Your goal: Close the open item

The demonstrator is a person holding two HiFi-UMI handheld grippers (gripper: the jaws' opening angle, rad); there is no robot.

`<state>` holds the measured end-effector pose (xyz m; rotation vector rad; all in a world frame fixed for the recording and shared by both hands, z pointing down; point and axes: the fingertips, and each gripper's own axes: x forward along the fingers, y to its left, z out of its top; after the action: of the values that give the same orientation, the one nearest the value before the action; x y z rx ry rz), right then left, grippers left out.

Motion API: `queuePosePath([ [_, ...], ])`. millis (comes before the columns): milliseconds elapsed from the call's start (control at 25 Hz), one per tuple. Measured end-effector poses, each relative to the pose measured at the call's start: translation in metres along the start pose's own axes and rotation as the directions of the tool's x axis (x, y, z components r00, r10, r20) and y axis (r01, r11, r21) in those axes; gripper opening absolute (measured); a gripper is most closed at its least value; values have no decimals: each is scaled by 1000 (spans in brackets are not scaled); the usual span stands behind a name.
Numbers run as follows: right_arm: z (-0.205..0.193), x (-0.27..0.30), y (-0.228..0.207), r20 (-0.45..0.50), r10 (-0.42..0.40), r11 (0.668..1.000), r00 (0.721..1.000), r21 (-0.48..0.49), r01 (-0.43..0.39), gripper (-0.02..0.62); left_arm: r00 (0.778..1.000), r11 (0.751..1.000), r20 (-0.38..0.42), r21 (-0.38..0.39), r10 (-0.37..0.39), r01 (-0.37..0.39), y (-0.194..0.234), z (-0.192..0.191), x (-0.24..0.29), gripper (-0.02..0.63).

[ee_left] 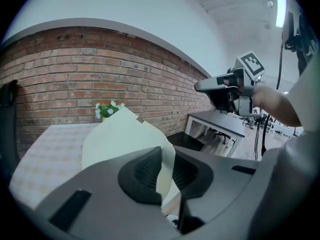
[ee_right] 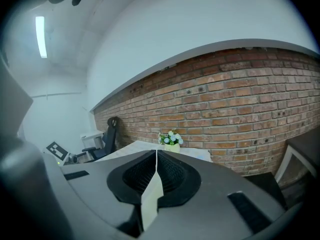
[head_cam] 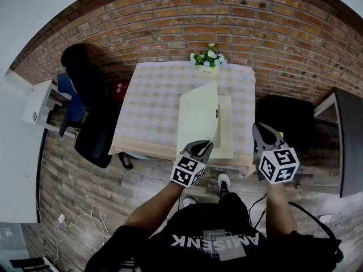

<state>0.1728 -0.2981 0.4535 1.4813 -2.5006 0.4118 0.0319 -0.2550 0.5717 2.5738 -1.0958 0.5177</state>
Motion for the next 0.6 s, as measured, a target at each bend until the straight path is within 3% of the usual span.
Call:
queuePosePath([
  [600, -51, 50, -29, -110, 28, 999, 994, 44, -24, 43, 984, 993, -143, 35, -104, 110, -32, -35, 61, 42],
])
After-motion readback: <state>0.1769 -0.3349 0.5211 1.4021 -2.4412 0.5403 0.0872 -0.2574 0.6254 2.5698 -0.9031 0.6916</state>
